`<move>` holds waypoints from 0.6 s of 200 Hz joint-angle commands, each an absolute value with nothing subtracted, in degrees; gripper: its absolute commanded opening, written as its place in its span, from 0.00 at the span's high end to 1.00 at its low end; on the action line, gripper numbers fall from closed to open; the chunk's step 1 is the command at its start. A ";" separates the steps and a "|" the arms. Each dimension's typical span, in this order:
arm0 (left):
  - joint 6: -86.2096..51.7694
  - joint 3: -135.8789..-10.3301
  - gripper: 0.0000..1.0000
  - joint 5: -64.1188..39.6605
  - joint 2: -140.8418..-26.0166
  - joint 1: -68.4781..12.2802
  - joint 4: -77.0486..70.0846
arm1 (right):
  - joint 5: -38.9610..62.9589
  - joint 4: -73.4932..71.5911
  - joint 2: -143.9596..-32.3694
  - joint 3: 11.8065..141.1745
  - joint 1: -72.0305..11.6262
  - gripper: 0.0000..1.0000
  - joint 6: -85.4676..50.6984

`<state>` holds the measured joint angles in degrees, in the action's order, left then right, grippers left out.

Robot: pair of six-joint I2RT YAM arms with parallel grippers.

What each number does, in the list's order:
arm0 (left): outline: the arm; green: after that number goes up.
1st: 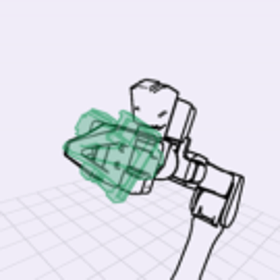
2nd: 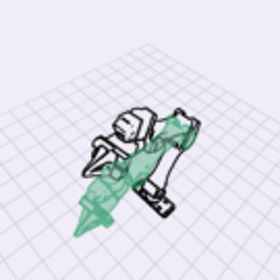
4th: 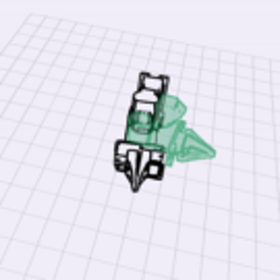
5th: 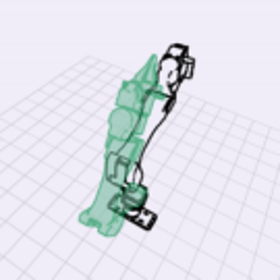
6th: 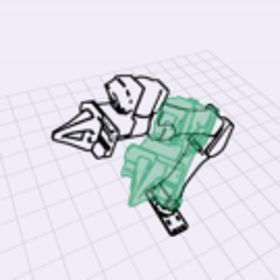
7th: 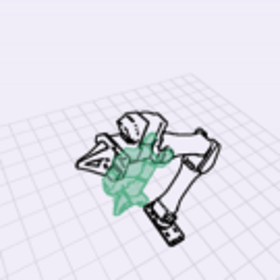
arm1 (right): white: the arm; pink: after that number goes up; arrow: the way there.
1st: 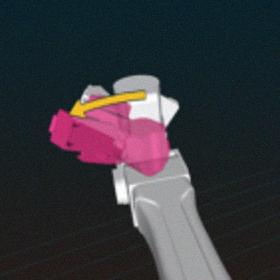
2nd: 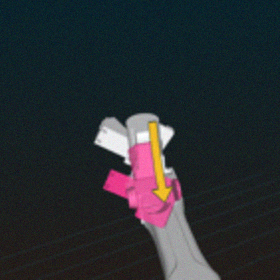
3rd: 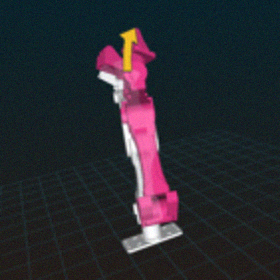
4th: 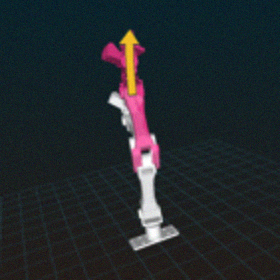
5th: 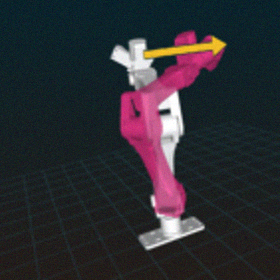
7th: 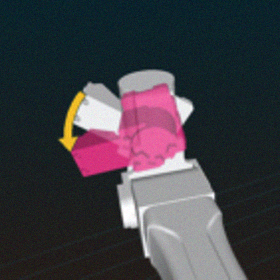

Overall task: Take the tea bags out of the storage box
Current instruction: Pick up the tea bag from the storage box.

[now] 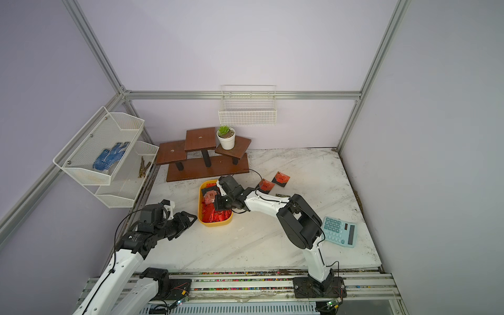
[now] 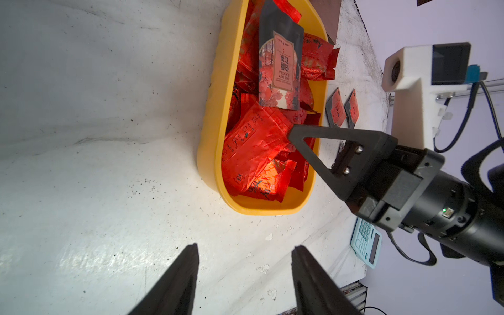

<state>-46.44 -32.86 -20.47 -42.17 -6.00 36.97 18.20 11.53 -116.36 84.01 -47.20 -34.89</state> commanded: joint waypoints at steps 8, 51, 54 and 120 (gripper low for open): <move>-46.76 -33.18 0.42 -21.47 -41.48 -5.61 35.48 | 21.46 9.92 -111.47 82.87 -47.29 1.00 -36.34; -46.85 -34.06 0.43 -21.55 -41.29 -5.60 35.85 | 22.38 10.28 -107.61 80.72 -46.41 1.00 -36.16; -46.85 -34.11 0.43 -21.56 -41.23 -5.60 35.90 | 22.53 10.35 -107.32 80.57 -46.33 1.00 -36.13; -46.94 -34.96 0.43 -21.86 -41.13 -5.57 36.16 | 25.09 7.47 -99.57 76.14 -42.48 1.00 -37.06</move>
